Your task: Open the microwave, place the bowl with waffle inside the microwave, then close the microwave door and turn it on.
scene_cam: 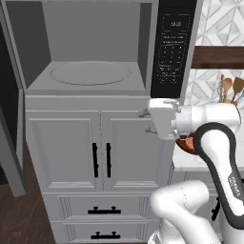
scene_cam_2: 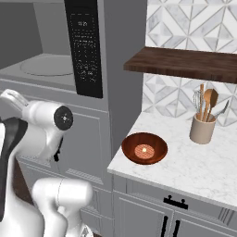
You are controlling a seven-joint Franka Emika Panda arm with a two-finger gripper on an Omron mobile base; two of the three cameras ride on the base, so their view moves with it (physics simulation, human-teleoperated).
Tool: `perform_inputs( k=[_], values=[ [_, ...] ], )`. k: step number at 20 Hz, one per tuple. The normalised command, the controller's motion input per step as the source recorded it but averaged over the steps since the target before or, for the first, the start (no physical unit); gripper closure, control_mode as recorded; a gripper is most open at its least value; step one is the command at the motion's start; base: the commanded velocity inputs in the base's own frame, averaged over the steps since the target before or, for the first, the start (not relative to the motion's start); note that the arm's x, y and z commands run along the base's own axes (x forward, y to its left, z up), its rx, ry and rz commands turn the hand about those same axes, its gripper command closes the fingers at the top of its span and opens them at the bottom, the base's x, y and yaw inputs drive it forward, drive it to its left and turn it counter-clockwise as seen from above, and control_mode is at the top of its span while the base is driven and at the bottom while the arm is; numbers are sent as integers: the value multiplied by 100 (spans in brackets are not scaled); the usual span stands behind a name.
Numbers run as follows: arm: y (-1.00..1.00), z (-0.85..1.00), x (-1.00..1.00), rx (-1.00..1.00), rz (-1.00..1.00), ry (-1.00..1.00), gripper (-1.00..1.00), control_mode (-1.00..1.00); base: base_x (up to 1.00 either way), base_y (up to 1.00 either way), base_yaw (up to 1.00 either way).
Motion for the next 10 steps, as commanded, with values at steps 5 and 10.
perform_inputs(
  k=[5, 10],
  values=[
    [-100, -24, 5, -44, -38, 18, -100, -100, 0, 0, 0],
    [-100, -50, 0, -20, -41, 6, -100, -100, 0, 0, 0]
  ],
)
